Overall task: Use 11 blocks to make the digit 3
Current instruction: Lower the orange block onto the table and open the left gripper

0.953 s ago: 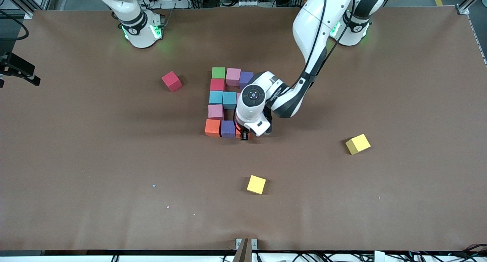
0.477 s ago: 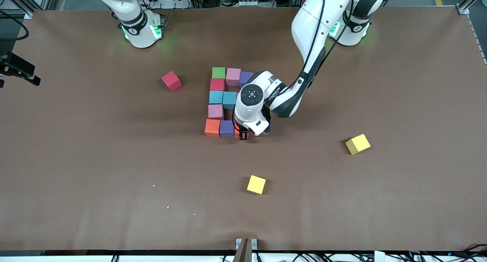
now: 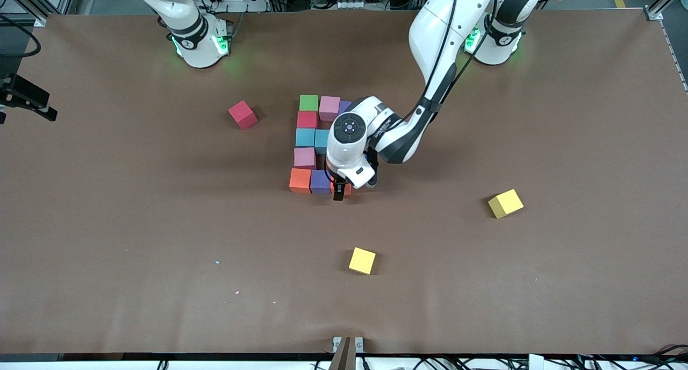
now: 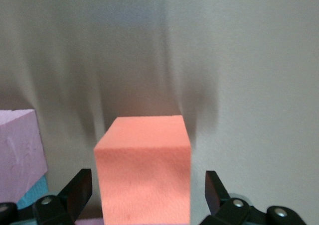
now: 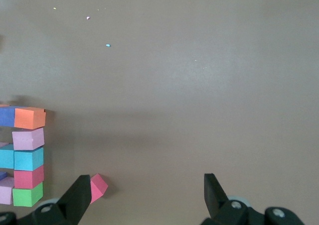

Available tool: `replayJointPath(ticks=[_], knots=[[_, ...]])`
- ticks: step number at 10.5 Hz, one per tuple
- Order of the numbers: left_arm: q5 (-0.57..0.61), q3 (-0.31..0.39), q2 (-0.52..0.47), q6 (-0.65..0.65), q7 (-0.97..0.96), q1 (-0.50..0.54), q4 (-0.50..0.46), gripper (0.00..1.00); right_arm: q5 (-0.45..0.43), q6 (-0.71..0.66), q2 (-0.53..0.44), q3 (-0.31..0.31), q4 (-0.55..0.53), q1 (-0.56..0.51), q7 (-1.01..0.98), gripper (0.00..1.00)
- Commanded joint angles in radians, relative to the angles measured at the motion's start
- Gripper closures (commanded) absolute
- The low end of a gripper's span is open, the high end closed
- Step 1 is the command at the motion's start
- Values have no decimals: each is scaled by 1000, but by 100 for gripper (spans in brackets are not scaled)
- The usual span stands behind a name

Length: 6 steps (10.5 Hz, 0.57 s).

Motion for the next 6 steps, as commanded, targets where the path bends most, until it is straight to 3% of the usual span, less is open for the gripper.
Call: replayJointPath(ticks=[1, 6], knots=[[28, 9, -84, -69, -18, -8, -8, 0, -14, 2, -3, -1, -1, 6, -2, 0], [165, 8, -263, -201, 100, 54, -17, 0, -14, 2, -3, -1, -1, 5, -2, 0]])
